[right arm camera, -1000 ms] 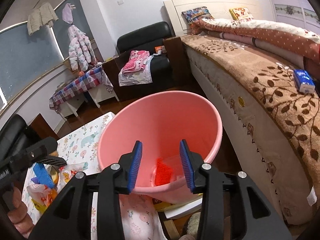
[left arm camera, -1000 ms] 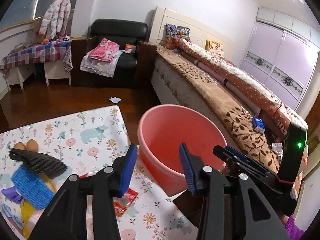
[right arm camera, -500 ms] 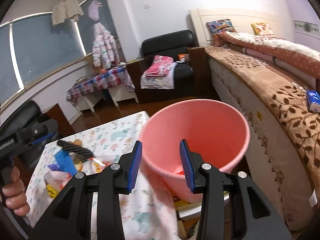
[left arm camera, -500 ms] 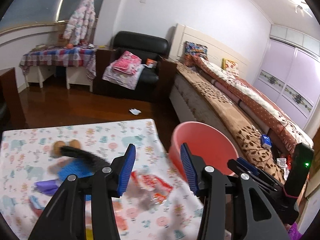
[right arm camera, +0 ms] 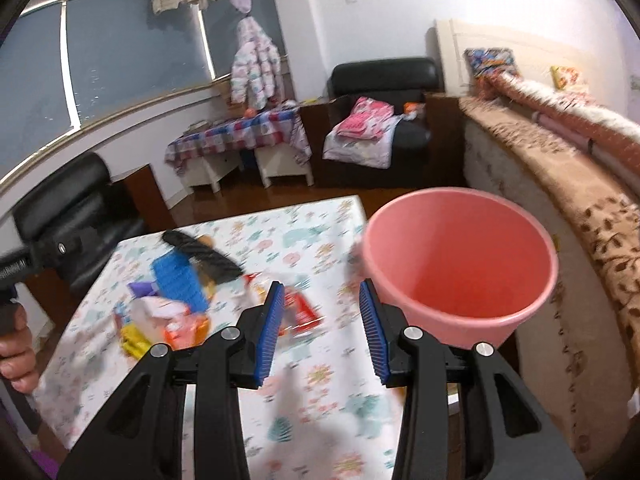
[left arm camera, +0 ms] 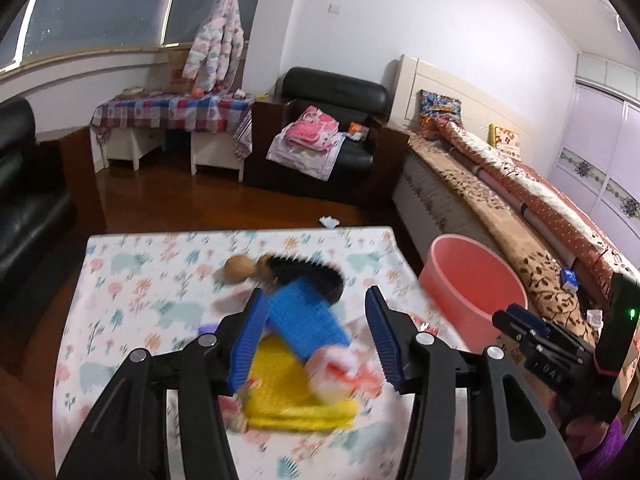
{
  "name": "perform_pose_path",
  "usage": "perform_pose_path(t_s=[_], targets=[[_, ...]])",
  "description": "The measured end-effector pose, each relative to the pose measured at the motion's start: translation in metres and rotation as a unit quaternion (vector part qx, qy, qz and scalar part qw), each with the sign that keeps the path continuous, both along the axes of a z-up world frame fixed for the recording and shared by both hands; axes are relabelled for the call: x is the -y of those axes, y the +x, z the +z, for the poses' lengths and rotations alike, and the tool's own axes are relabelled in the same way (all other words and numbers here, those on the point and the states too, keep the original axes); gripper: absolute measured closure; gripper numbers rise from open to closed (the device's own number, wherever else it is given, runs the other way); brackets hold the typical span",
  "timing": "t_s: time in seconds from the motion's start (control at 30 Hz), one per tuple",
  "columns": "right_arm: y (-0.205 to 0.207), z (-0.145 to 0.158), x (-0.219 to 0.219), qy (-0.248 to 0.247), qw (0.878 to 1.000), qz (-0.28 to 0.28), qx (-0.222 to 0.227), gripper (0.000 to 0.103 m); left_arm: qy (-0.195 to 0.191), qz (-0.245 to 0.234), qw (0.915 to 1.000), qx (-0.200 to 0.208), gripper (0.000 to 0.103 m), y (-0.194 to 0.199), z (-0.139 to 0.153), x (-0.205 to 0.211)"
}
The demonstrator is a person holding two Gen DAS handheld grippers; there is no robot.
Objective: Collect trash
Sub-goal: 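Move both tools back over the table toward the remaining trash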
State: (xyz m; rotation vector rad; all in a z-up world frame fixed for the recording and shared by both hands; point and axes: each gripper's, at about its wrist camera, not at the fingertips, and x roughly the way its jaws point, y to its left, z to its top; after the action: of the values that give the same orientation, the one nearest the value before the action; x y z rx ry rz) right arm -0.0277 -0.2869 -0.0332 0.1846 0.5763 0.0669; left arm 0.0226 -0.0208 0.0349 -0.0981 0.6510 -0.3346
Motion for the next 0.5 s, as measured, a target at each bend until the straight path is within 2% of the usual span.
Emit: perform_pose_path(t_s=[0.1, 0.2, 0.5], targets=[[0.003, -0.005, -0.004, 0.017, 1.0, 0.013, -0.019, 0.062, 0.004, -0.003, 0.9998, -0.018, 0.053, -0.007, -0.014, -0.009], [0.004, -0.009, -0.008, 0.027, 0.999, 0.02, -0.025, 0.051, 0.006, -0.013, 0.9994, -0.031, 0.053, -0.011, -0.025, -0.003], [0.009, -0.016, -0.02, 0.01, 0.999, 0.025, -0.041, 0.05, 0.019, -0.056, 0.9962, -0.063, 0.053, -0.005, -0.051, 0.024]])
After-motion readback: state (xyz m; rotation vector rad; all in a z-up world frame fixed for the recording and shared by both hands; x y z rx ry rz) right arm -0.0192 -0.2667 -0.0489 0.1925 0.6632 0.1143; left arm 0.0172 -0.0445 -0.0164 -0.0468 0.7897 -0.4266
